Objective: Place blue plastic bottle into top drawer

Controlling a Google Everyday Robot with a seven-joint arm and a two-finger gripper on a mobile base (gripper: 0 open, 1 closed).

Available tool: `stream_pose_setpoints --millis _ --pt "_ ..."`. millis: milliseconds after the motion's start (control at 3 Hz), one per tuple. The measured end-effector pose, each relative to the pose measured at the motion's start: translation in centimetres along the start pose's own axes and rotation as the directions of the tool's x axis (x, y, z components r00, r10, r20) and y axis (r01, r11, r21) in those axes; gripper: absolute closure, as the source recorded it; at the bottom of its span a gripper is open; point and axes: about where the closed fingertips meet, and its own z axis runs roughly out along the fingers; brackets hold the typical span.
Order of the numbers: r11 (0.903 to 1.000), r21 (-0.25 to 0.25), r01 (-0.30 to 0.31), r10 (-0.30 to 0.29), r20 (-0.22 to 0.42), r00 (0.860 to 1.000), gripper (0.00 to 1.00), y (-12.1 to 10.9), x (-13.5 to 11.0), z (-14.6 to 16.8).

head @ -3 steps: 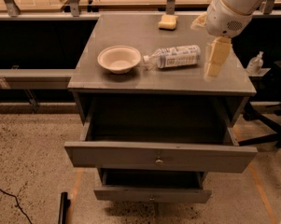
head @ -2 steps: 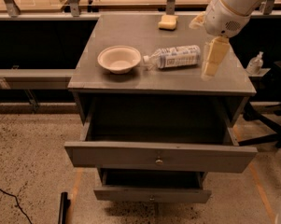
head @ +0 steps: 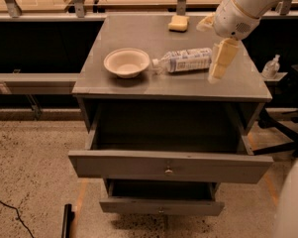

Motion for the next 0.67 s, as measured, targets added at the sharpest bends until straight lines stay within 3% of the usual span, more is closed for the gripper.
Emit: stream_pose_setpoints --millis 667 --pt "0.9996 0.029 0.005 -0.006 0.023 1.000 0.00 -4.6 1.1 2.5"
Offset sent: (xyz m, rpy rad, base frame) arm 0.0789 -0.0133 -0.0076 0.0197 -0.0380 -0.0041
